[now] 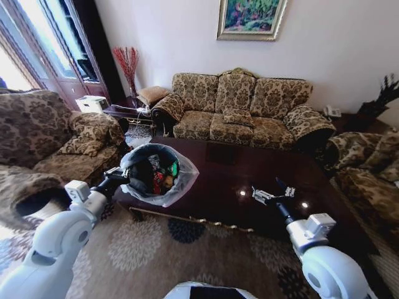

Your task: Move to the front of the table and place the trash on the table into the trash bin.

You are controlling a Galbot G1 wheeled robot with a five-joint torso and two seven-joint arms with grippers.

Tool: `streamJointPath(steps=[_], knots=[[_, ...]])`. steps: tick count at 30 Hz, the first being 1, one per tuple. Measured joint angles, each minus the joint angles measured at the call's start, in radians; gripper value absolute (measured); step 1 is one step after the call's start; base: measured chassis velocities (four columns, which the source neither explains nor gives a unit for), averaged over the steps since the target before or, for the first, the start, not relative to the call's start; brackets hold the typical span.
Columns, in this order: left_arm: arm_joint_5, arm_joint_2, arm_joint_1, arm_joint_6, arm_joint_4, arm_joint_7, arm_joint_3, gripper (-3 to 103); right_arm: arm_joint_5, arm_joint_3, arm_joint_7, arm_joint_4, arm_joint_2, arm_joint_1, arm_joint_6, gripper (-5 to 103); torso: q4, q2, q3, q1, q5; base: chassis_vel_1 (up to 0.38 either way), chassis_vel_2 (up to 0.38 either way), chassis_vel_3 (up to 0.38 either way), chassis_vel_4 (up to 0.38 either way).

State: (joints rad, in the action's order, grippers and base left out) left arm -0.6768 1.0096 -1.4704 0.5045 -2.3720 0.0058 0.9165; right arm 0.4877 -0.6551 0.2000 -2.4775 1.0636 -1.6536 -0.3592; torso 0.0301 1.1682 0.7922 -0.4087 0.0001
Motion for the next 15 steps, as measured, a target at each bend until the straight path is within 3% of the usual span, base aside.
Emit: streamJointPath(steps=[8, 12, 15], knots=[[0.019, 0.027, -0.01, 0.0, -0.009, -0.001, -0.013, 2, -0.02, 0.03, -0.004, 0.011, 0.002, -0.002, 0.026, 100, -0.0003, 0.0, 0.0, 0.0, -0.0003, 0.321, -0.397, -0.397, 0.329], [0.023, 0.035, -0.02, -0.012, -0.008, 0.001, -0.012, 2, -0.021, 0.043, -0.008, 0.032, 0.002, 0.006, 0.084, 100, 0.0004, 0.0, 0.0, 0.001, 0.0001, 0.256, -0.366, -0.337, 0.255], [0.021, 0.038, -0.021, -0.042, 0.003, 0.001, -0.013, 2, -0.023, 0.046, -0.015, 0.056, 0.001, 0.016, 0.126, 100, -0.0004, 0.0, 0.0, 0.001, -0.0001, 0.142, -0.265, -0.231, 0.129]])
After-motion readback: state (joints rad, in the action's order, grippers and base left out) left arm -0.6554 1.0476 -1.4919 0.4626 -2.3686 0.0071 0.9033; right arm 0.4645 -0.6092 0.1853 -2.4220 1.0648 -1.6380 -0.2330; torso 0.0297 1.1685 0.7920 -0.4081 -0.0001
